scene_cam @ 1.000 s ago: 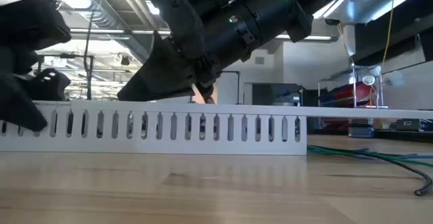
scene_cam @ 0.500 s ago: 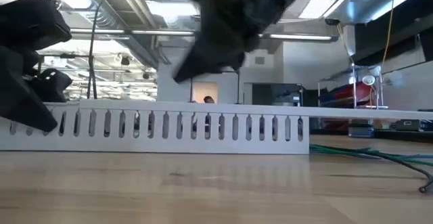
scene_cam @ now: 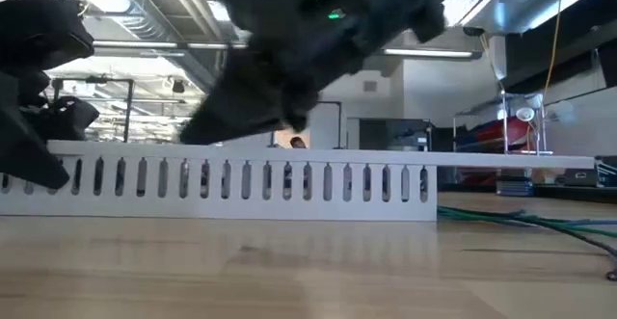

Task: Ziptie cables
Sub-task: Close the cable duct

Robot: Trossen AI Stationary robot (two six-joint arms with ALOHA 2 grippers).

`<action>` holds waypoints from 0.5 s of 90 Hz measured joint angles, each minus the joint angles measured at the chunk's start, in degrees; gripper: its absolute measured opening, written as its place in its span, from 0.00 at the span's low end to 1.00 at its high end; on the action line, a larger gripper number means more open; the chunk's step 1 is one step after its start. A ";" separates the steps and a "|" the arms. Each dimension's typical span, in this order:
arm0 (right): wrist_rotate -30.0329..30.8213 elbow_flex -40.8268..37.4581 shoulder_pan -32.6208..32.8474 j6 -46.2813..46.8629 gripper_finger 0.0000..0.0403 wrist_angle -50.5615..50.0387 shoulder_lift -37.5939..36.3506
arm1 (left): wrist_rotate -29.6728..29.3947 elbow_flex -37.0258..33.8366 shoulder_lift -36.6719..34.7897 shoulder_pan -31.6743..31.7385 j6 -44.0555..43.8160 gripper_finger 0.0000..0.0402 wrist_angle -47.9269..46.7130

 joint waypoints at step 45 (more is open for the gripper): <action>-1.06 9.61 -1.21 -3.60 0.01 -0.51 6.57 | 3.91 0.24 0.00 2.25 -2.73 0.63 0.02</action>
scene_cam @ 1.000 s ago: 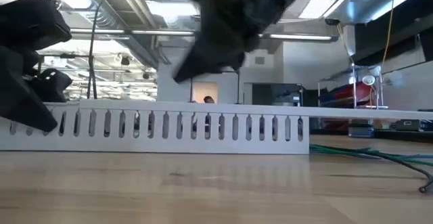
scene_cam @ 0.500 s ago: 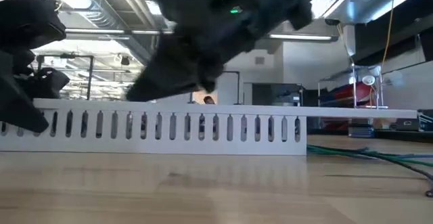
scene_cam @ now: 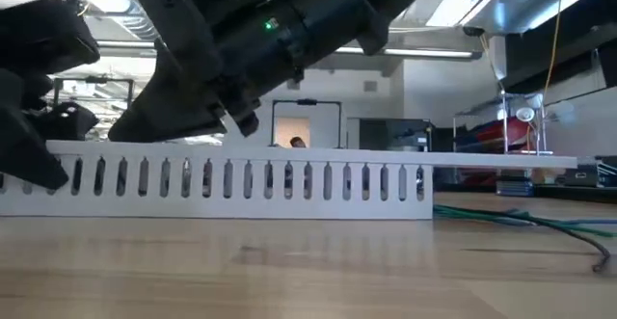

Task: Ziptie cables
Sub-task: Close the cable duct

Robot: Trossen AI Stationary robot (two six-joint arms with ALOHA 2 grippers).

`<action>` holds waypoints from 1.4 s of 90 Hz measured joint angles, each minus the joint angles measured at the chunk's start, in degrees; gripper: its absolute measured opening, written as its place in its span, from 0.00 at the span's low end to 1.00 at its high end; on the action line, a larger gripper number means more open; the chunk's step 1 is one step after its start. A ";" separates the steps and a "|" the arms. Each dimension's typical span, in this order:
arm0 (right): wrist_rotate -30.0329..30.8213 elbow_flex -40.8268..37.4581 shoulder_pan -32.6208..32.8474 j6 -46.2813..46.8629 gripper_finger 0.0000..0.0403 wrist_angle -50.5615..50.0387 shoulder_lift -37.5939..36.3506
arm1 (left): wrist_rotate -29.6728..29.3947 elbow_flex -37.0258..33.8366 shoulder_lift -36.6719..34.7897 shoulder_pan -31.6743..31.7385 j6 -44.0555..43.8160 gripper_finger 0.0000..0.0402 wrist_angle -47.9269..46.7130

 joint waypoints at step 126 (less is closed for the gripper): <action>4.15 -5.06 1.52 -2.07 0.01 -26.73 -15.98 | -11.52 0.76 -5.92 -12.72 -16.63 0.53 -19.17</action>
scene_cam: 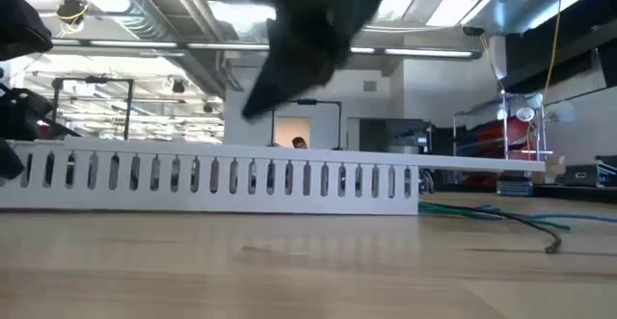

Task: Ziptie cables
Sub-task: Close the cable duct

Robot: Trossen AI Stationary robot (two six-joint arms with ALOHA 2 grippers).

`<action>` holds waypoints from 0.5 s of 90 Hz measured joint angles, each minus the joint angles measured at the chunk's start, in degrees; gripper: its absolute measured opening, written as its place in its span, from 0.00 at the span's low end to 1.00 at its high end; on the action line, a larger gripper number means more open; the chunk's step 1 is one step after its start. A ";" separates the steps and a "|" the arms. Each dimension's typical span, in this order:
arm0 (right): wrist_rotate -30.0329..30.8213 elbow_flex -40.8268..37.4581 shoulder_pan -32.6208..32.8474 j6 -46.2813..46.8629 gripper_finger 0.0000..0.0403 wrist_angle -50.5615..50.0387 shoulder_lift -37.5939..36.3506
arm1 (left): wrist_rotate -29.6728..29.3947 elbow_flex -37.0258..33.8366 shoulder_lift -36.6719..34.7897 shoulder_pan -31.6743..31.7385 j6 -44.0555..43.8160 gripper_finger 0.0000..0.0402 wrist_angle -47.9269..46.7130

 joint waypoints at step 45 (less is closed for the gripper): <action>-2.16 -3.44 -1.95 1.57 0.01 25.19 8.92 | 0.29 -0.07 0.99 -0.09 0.73 0.53 1.19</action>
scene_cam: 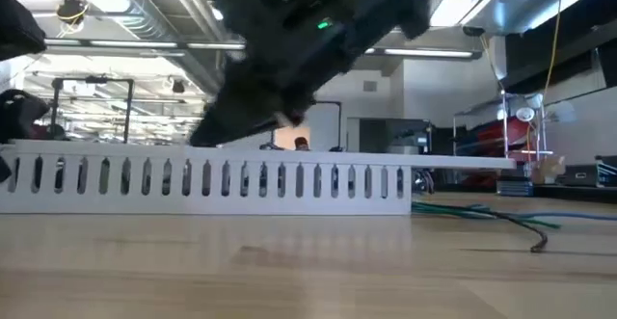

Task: Ziptie cables
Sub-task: Close the cable duct

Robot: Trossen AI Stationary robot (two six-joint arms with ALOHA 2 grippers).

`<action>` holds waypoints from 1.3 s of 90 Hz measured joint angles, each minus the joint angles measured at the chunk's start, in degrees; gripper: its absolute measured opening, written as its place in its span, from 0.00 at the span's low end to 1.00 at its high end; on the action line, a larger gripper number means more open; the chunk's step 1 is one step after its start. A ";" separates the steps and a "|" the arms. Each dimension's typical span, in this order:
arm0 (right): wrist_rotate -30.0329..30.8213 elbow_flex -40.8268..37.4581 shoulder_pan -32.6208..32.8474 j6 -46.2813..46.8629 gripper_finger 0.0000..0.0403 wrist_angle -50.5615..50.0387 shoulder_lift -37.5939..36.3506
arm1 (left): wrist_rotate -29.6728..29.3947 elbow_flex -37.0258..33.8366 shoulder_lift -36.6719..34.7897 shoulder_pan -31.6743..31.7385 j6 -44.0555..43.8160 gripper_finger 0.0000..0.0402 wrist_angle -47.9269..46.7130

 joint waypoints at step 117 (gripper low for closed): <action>-1.62 18.60 -0.79 -6.36 0.01 -6.30 10.91 | -1.30 2.53 -1.01 -8.35 -9.65 0.63 -8.40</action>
